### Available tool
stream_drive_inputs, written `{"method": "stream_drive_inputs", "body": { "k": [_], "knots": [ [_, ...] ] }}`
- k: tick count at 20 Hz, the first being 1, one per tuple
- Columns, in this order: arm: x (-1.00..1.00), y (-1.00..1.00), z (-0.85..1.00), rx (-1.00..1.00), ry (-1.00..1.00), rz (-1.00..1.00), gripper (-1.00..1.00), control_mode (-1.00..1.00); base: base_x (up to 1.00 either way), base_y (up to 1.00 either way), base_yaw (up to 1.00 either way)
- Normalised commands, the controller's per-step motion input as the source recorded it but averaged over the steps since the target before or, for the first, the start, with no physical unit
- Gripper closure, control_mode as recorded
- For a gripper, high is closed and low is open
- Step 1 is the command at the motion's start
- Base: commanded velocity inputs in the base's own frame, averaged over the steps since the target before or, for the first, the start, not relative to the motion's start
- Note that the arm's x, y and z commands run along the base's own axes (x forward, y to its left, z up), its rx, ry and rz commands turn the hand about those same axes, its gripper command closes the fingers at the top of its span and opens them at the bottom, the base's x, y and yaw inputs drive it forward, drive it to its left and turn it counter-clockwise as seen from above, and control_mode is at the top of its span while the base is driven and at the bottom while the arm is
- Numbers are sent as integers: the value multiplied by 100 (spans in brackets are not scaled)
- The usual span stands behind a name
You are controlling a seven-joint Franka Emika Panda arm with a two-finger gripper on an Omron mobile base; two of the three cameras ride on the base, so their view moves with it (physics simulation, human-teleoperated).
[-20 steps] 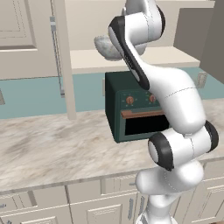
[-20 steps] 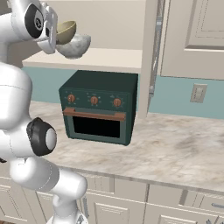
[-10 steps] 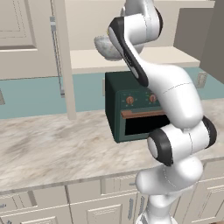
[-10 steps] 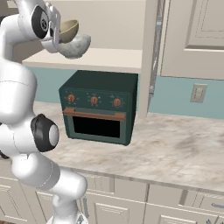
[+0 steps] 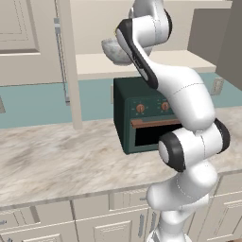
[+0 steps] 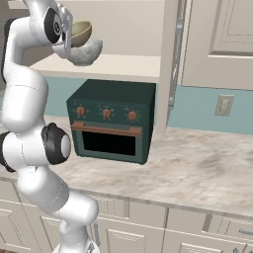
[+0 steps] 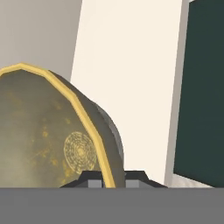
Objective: Pick up the bowls on the counter and stack them on top of one another in the open cabinet. Place the smaller bowl on top of the larger bowl.
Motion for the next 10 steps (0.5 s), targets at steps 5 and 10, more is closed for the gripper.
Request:
{"method": "stream_drive_inputs", "body": {
  "k": [5, 10],
  "knots": [
    [29, 3, 0, 0, 0, 0, 100, -100, 0, 0, 0],
    [22, 5, -1, 1, 4, 0, 100, -100, 0, 0, 0]
  ]
}}
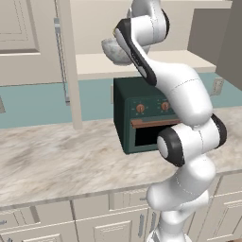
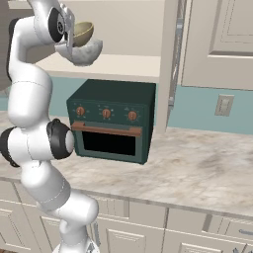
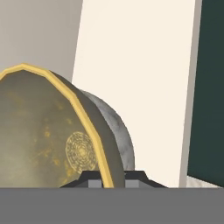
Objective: Pick up the bowls on the counter and stack them on top of one another in the open cabinet. Place the smaller bowl on top of the larger bowl.
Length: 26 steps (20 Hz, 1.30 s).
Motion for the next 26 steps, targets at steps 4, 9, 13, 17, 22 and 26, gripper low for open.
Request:
{"method": "stream_drive_inputs", "body": {
  "k": [4, 9, 13, 17, 22, 26],
  "knots": [
    [23, 8, -2, 0, 4, 0, 100, -100, 0, 0, 0],
    [24, 9, -3, 0, 4, 0, 100, -100, 0, 0, 0],
    [29, 7, -10, 0, 7, 0, 100, -100, 0, 0, 0],
    [27, 10, -15, 0, 7, 0, 100, -100, 0, 0, 0],
    [18, 11, -19, 0, 3, 0, 100, -100, 0, 0, 0],
    [9, 8, -20, 0, -4, 0, 100, -100, 0, 0, 0]
  ]
}}
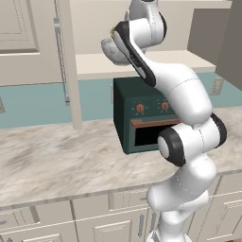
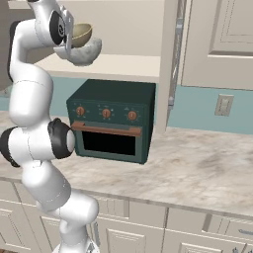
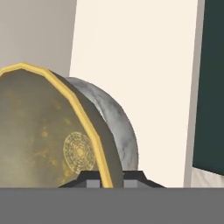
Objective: Pick up the bowls on the counter and stack them on top of one another in the open cabinet. Place the smaller bowl on top of the larger bowl.
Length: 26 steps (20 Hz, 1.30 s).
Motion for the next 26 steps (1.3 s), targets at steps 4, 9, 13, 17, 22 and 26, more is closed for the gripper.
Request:
{"method": "stream_drive_inputs", "body": {
  "k": [4, 9, 13, 17, 22, 26],
  "knots": [
    [10, 5, -17, 0, -2, 0, 100, -100, 0, 0, 0],
    [12, 3, -15, 0, -1, 0, 100, -100, 0, 0, 0],
    [17, 0, -14, 0, 0, 0, 100, -100, 0, 0, 0],
    [23, 0, -17, 0, 0, 0, 100, -100, 0, 0, 0],
    [23, 1, -16, 0, 1, 0, 100, -100, 0, 0, 0],
    [22, 1, -13, 0, 1, 0, -100, -100, 0, 0, 0]
  ]
}}
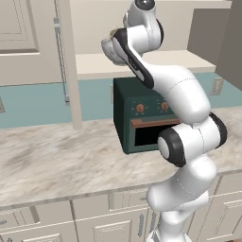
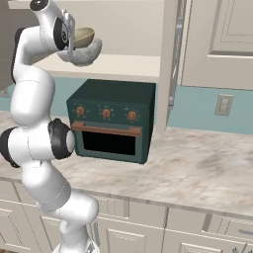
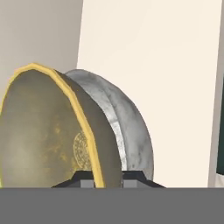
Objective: Pick up the bowls on the counter and stack them on top of one another in the open cabinet. Place the smaller bowl on top of the larger bowl.
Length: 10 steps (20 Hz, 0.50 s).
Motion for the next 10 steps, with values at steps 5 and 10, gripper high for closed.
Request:
{"method": "stream_drive_inputs", "body": {
  "k": [5, 10],
  "knots": [
    [20, 1, -12, 0, 1, 0, -100, -100, 0, 0, 0],
    [17, 1, -11, 0, 1, 0, -100, -100, 0, 0, 0]
  ]
}}
